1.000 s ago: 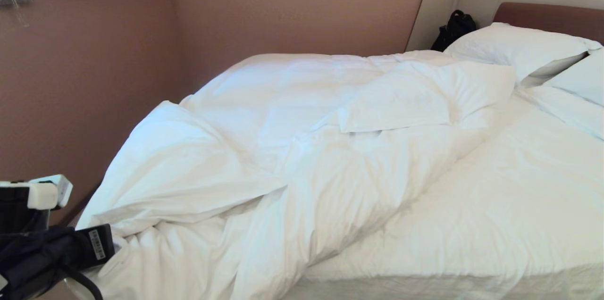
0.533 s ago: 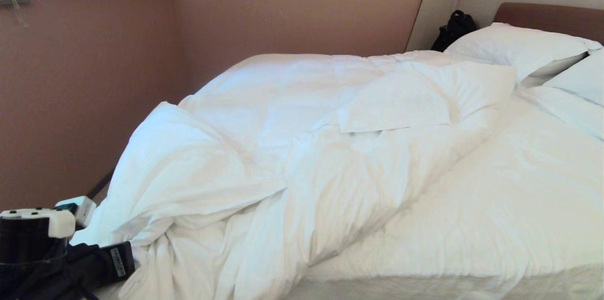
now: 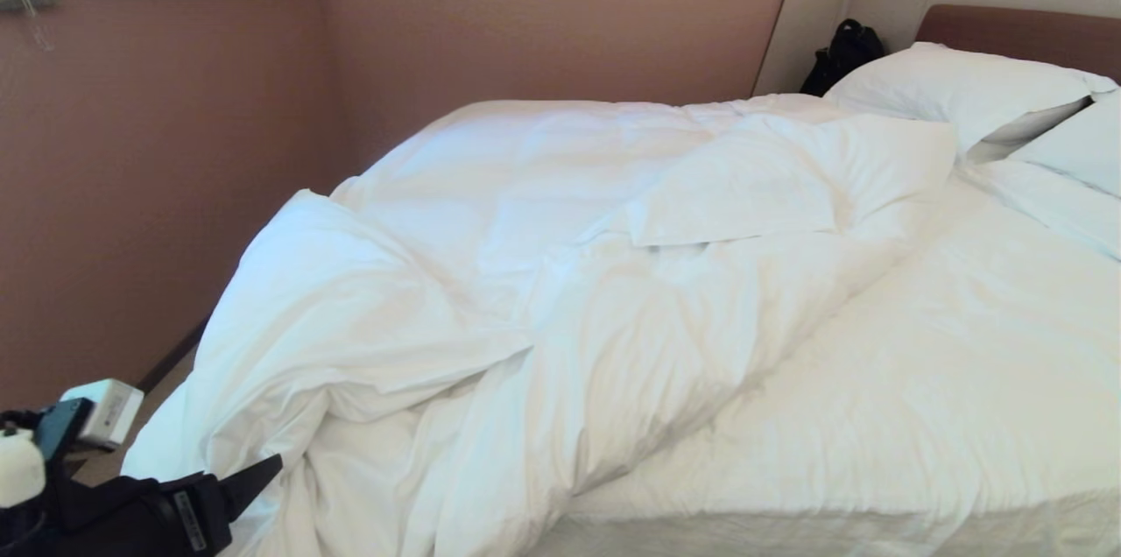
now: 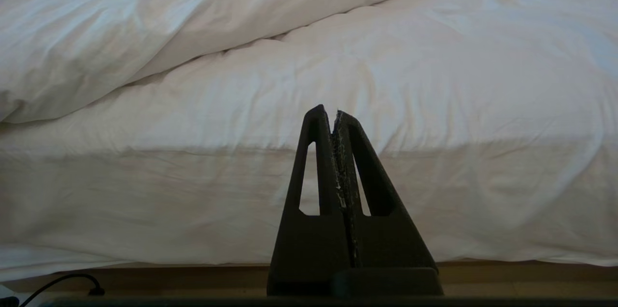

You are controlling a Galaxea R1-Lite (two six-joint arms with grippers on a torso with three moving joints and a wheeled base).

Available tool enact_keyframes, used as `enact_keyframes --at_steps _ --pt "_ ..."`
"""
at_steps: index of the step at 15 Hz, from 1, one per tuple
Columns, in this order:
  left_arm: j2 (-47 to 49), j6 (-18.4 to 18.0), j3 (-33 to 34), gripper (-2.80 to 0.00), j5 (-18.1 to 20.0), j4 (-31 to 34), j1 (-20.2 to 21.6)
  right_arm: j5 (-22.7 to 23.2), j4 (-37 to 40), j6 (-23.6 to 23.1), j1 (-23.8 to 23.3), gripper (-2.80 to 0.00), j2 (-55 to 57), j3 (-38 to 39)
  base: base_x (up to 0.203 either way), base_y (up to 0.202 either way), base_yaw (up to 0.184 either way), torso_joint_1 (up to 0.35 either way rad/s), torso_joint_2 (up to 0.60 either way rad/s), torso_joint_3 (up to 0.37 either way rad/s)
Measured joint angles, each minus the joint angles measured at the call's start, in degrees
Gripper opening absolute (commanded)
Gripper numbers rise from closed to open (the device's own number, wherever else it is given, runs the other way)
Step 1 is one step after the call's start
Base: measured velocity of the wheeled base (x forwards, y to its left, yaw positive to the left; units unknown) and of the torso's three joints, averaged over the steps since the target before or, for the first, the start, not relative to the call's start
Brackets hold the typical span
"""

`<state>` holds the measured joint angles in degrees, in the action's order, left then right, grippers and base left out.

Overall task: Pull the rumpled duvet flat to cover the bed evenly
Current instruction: Flatten the corners of the folded blanket

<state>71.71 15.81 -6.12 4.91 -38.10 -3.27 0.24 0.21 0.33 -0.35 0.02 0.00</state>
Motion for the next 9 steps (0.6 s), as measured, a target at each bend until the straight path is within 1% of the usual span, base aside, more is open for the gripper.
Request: enact_keyframes --at_steps 1,3,5,6,7,9 --pt "-3.5 0.0 0.2 0.0 1.7 0.8 0.0 0.0 0.0 0.0 0.0 -2.8 0.0 0.0 0.0 0.0 0.0 0.0 0.0 0.0" --pt "-9.9 0.0 -1.1 0.0 2.9 2.5 -0.1 0.0 0.0 0.0 0.0 -2.8 0.0 0.0 0.0 0.0 0.0 0.0 0.0 0.0" --pt "-15.3 -0.6 -5.3 0.0 3.2 4.6 -0.1 0.0 0.0 0.0 0.0 -2.8 0.0 0.0 0.0 0.0 0.0 0.0 0.0 0.0" --pt "-17.5 -1.2 -9.0 0.0 3.3 6.9 -0.1 0.0 0.0 0.0 0.0 -2.8 0.0 0.0 0.0 0.0 0.0 0.0 0.0 0.0" --pt "-19.0 -1.8 -12.8 -2.8 3.5 9.8 -0.1 0.0 0.0 0.0 0.0 -2.8 0.0 0.0 0.0 0.0 0.0 0.0 0.0 0.0" --pt "-21.1 -2.4 -23.5 -2.8 4.8 17.5 -0.2 0.0 0.0 0.0 0.0 -2.8 0.0 0.0 0.0 0.0 0.0 0.0 0.0 0.0"
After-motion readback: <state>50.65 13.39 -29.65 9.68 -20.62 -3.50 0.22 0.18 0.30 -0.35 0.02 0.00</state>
